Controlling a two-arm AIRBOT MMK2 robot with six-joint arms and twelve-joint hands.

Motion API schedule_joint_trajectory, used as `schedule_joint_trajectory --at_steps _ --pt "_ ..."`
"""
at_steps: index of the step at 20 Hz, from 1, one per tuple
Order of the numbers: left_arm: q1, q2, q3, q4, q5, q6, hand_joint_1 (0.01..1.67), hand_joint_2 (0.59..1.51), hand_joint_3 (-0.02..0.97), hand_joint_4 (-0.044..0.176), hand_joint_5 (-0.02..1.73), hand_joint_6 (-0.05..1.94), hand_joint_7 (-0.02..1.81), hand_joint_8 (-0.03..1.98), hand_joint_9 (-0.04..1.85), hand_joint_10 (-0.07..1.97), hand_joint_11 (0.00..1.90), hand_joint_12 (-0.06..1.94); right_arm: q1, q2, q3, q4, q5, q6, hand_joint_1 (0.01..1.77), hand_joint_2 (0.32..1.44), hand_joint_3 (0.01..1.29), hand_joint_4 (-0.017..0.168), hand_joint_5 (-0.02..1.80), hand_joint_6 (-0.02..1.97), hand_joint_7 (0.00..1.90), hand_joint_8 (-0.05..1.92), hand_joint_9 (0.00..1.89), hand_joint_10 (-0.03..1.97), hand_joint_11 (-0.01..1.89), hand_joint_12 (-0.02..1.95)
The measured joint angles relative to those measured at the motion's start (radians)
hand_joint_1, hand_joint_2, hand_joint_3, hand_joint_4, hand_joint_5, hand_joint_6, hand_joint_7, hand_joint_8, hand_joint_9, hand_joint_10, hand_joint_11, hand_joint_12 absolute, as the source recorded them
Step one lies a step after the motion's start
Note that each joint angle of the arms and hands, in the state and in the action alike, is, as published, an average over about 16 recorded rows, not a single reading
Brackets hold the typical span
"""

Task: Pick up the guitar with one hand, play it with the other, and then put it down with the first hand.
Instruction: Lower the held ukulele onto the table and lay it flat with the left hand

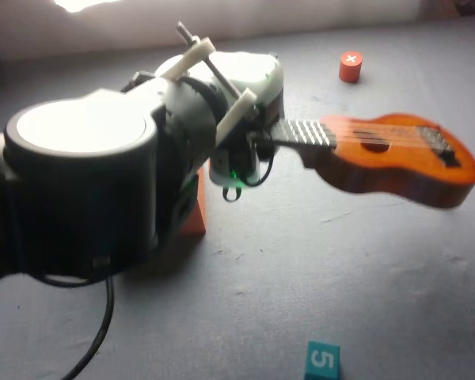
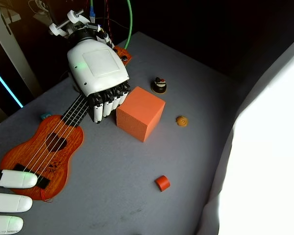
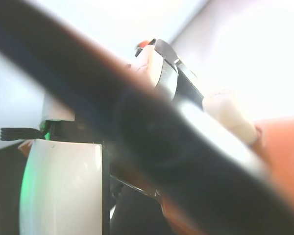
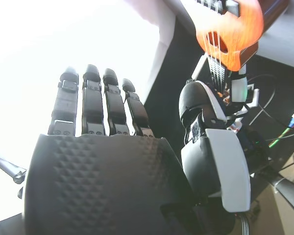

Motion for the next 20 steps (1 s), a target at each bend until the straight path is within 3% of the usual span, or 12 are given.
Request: schedule_joint_trajectory --at_steps 5,9,13,20 --pt "0.070 -0.001 -0.012 0.078 -0.007 -0.068 1.44 1.095 -0.017 -0.002 1.15 1.88 1.24 1.97 1.35 1.94 1.41 1.94 0.000 0.000 -0.006 -0.006 -0.002 -0.004 0.26 1.37 0.02 0.003 0.04 0.00 0.10 -0.01 0.09 0.02 0.02 0.00" --pt "0.125 -0.003 -0.017 0.136 -0.012 -0.115 1.36 1.106 -0.016 -0.001 1.10 1.72 1.25 1.95 1.35 1.94 1.41 1.94 0.000 0.000 -0.009 -0.012 -0.002 -0.004 0.26 1.37 0.02 0.004 0.04 0.00 0.11 -0.01 0.09 0.02 0.02 0.00" --pt "0.172 -0.009 -0.017 0.185 -0.016 -0.154 1.25 1.121 -0.016 0.000 1.04 1.62 1.26 1.92 1.35 1.94 1.41 1.93 0.001 0.000 -0.011 -0.017 -0.003 -0.004 0.27 1.37 0.02 0.004 0.05 0.01 0.12 -0.01 0.09 0.02 0.02 0.00" --pt "0.233 -0.038 0.000 0.250 -0.022 -0.196 0.96 1.149 -0.011 0.000 0.96 1.62 1.21 1.90 1.29 1.93 1.36 1.92 0.003 0.000 -0.015 -0.025 -0.003 -0.005 0.27 1.37 0.02 0.004 0.06 0.01 0.13 -0.01 0.10 0.02 0.02 0.00"
